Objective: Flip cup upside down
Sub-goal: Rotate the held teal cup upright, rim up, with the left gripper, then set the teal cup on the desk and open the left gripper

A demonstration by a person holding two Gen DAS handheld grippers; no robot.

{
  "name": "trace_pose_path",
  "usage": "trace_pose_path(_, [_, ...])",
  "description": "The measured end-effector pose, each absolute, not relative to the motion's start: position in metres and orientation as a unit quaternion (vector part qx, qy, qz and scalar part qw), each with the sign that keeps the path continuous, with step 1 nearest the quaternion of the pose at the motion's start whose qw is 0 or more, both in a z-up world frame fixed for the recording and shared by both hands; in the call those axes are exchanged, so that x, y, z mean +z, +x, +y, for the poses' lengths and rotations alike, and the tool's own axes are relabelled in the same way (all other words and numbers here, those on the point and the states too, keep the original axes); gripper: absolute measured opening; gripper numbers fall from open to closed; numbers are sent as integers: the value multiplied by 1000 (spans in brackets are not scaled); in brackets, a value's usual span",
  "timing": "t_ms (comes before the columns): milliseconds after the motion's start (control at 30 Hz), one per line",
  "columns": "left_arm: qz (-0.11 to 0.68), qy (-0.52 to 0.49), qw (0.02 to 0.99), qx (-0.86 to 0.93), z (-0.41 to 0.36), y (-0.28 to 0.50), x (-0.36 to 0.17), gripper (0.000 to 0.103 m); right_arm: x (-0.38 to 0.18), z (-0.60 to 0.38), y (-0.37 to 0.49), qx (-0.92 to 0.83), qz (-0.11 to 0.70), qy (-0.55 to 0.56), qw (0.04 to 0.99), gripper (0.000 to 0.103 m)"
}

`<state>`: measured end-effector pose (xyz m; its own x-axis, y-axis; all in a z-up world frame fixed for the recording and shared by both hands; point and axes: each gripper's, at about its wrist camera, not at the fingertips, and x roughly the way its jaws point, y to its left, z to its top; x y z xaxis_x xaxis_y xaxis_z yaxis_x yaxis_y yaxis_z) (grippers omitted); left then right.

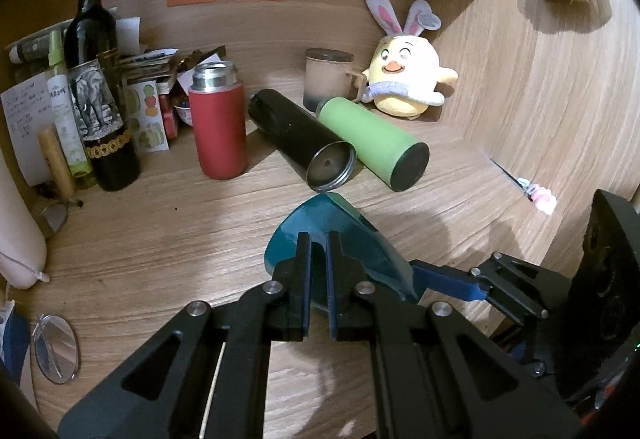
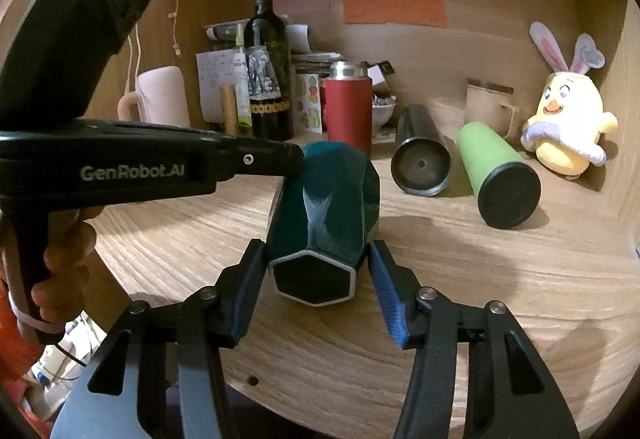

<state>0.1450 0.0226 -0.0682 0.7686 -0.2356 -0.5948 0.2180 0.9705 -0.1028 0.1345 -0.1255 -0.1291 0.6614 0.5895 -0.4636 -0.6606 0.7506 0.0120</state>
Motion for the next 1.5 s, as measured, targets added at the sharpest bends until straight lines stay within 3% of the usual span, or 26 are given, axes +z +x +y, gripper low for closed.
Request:
trace_pose_path(667, [328,-39,935,-127,57,174,-59,5,-95,-104,149,354,190,-83,912,48])
trace_pose_path(1500, [343,-61,928,-134,64,191,-71,2,-89,-93,180,362,206,-46,908,44])
